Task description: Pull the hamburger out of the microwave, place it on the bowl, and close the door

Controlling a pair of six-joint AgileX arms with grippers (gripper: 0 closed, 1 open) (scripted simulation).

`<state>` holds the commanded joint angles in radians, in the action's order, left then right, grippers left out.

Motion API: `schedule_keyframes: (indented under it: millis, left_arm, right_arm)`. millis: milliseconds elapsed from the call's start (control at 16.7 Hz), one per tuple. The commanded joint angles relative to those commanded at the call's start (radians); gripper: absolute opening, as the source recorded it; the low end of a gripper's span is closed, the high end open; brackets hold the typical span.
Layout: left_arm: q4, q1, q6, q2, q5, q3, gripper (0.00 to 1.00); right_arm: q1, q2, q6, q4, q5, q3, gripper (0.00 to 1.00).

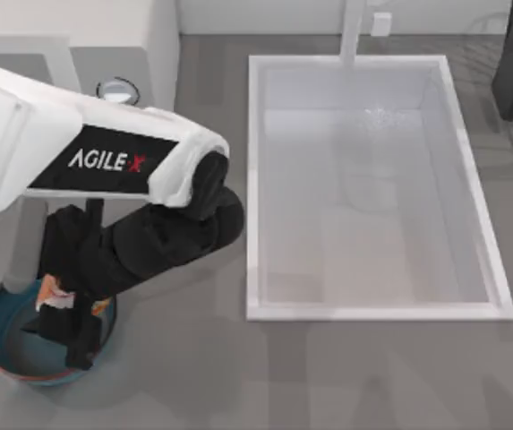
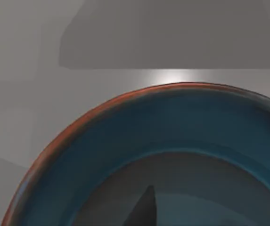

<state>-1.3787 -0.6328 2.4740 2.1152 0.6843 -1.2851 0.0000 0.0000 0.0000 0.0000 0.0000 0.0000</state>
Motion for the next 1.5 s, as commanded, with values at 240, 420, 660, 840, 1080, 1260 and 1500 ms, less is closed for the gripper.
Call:
schedule_keyframes:
  millis: [240, 420, 660, 840, 1080, 1260, 1500]
  left_arm:
    - [-0.017, -0.003, 0.017, 0.008, 0.003, -0.002, 0.00]
    - [-0.013, 0.002, 0.015, 0.002, 0.004, -0.005, 0.00]
    - [0.005, 0.010, 0.006, -0.003, 0.012, 0.005, 0.00]
    - [0.031, 0.022, -0.008, -0.011, 0.025, 0.021, 0.00]
    - [0.077, 0.042, -0.030, -0.018, 0.045, 0.052, 0.00]
    - [0.116, 0.056, -0.047, -0.016, 0.056, 0.079, 0.00]
    - [0.166, 0.069, -0.062, 0.007, 0.055, 0.116, 0.00]
  right_arm:
    - [0.000, 0.000, 0.000, 0.000, 0.000, 0.000, 1.00]
    - [0.000, 0.000, 0.000, 0.000, 0.000, 0.000, 1.00]
    - [0.000, 0.000, 0.000, 0.000, 0.000, 0.000, 1.00]
    - [0.000, 0.000, 0.000, 0.000, 0.000, 0.000, 1.00]
    - [0.000, 0.000, 0.000, 0.000, 0.000, 0.000, 1.00]
    - [0.000, 0.000, 0.000, 0.000, 0.000, 0.000, 1.00]
    - [0.000, 0.000, 0.000, 0.000, 0.000, 0.000, 1.00]
